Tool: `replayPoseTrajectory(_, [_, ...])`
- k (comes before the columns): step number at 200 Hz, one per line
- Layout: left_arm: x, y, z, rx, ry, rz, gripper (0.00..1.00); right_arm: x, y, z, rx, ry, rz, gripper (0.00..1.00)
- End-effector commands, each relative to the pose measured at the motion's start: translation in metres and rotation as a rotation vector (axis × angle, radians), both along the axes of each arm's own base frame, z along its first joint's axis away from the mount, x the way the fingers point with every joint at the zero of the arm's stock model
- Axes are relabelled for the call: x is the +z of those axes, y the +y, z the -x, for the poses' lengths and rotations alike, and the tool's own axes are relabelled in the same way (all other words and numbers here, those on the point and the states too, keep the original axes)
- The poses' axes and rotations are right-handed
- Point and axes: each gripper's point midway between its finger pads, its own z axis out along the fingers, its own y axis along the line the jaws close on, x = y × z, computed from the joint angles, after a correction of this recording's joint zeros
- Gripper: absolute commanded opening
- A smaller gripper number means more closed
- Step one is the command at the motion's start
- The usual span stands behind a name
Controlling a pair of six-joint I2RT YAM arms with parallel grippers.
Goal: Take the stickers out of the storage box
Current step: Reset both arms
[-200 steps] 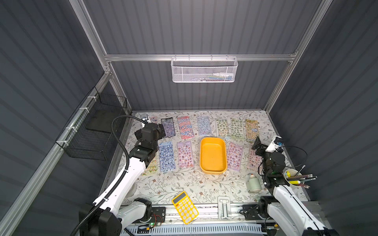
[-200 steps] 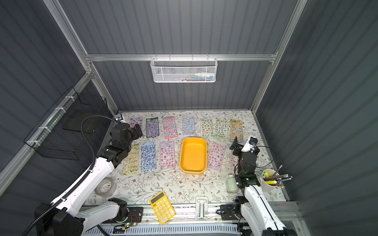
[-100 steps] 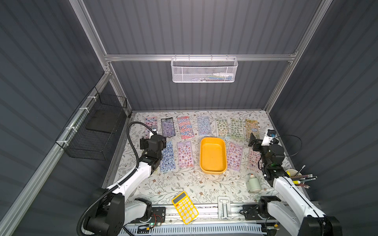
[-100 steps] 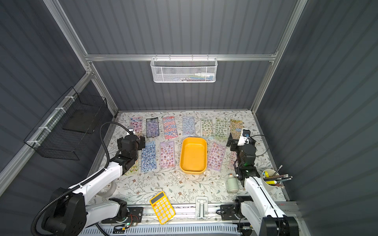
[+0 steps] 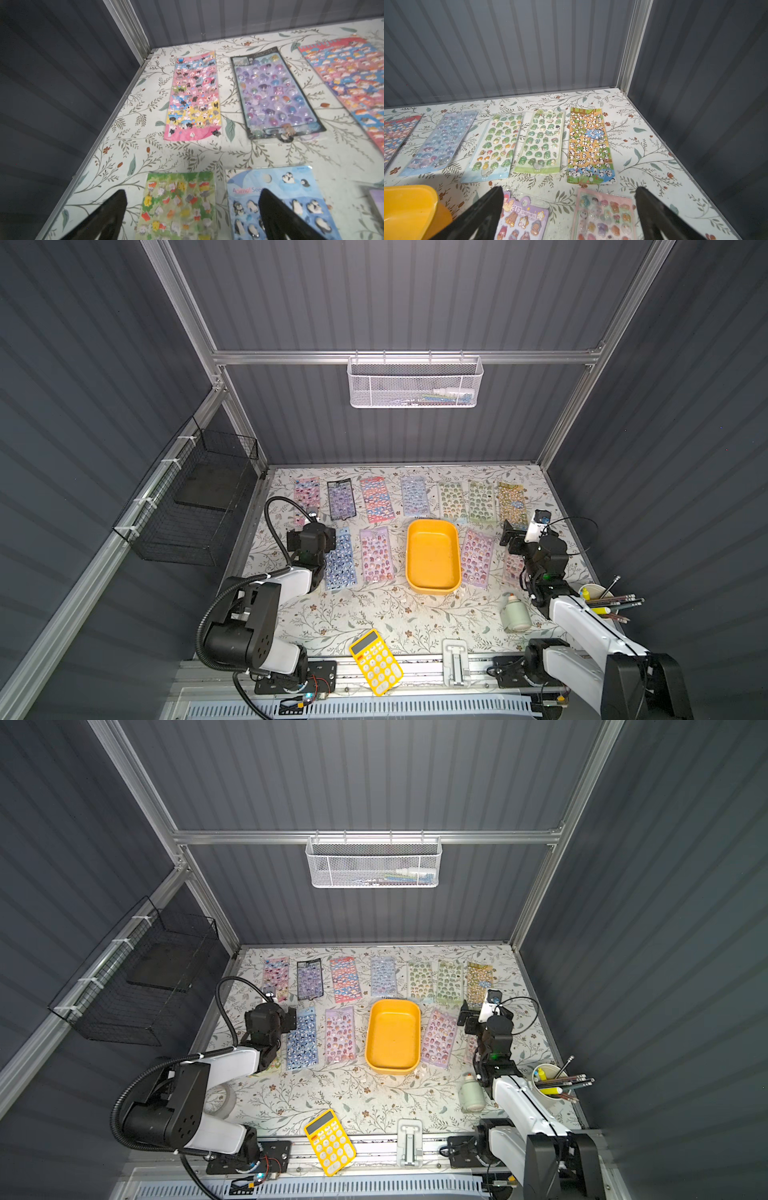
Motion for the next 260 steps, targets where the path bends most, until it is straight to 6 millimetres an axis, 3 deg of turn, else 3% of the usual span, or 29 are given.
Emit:
replayPoseTrajectory(1, [0.004, -0.004, -0.004, -0.019, -0.08, 0.035, 1.0, -0.003, -0.001, -0.001, -0.012, -0.015, -0.013, 0.99])
replayPoseTrajectory(36, [0.003, -0.018, -0.011, -0.131, -0.092, 0.032, 1.0, -0.006, 0.0, -0.007, -0.007, -0.034, -0.033, 0.99])
replayPoseTrajectory(39, [0.003, -0.019, -0.012, -0.14, -0.09, 0.027, 1.0, -0.014, 0.0, -0.008, -0.008, -0.013, -0.034, 0.99])
replayPoseTrajectory(60, [-0.003, -0.026, -0.016, -0.202, -0.089, 0.01, 1.0, -0.022, 0.0, -0.013, -0.005, -0.005, -0.026, 0.99])
replayPoseTrajectory(114, [-0.018, -0.003, -0.018, -0.14, -0.158, 0.079, 1.0, -0.028, -0.006, -0.02, -0.028, 0.001, -0.011, 0.99])
replayPoseTrajectory(168, [-0.025, -0.003, -0.026, -0.155, -0.089, 0.106, 1.0, -0.047, -0.02, -0.025, -0.077, -0.034, -0.029, 0.99])
replayPoseTrajectory(260, [-0.028, -0.001, -0.029, -0.155, -0.068, 0.126, 1.0, -0.051, -0.009, -0.037, 0.003, 0.014, -0.031, 0.99])
